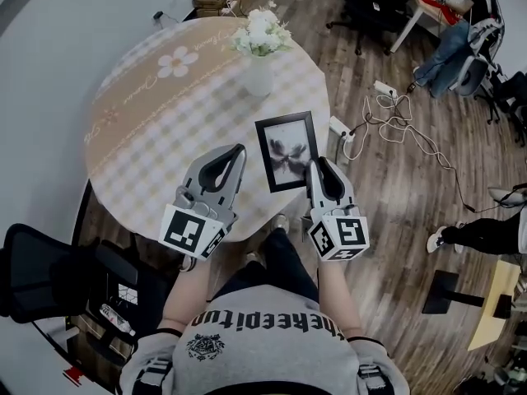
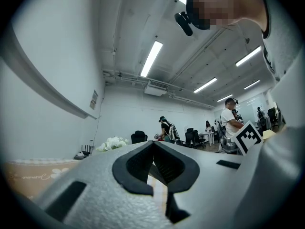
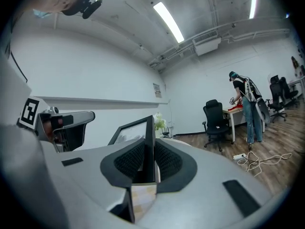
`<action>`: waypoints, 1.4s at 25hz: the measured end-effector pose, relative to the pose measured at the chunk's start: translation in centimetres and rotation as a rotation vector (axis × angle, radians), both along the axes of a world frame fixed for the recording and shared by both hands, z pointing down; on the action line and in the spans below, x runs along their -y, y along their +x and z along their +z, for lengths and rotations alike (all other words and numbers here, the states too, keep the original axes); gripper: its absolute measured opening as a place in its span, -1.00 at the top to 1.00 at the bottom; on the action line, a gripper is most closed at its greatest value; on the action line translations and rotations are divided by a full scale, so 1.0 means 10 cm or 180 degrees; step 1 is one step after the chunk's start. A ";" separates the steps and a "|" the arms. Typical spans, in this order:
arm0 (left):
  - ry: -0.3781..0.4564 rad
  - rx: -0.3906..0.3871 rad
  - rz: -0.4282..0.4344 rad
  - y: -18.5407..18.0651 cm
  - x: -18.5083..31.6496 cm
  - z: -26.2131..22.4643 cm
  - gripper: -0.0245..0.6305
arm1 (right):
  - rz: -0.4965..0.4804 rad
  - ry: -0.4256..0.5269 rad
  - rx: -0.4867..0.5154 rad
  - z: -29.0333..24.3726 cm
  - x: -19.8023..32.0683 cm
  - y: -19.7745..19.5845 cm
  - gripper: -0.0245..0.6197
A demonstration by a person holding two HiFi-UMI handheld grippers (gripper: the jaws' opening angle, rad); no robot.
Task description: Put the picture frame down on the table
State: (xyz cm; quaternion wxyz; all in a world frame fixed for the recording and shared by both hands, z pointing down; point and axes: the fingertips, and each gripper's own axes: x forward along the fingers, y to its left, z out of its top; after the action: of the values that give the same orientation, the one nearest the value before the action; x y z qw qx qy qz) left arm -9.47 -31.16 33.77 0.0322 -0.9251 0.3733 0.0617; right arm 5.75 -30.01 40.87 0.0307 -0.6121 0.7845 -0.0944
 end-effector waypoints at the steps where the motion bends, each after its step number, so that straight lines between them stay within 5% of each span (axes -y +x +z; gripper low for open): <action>1: -0.0021 0.0004 -0.0002 0.01 0.04 0.02 0.88 | -0.0005 -0.0046 0.0006 0.05 0.05 0.01 0.70; 35: -0.0608 0.0201 -0.0178 0.12 0.81 0.82 0.88 | 0.0025 -0.1564 0.0055 2.06 0.79 0.19 0.70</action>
State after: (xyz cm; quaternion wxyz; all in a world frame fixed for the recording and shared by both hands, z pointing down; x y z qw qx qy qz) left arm -8.23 -39.22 42.00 -0.0426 -0.9147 0.4019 -0.0043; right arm 7.70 -37.89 61.46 -0.1120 -0.6033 0.7354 -0.2876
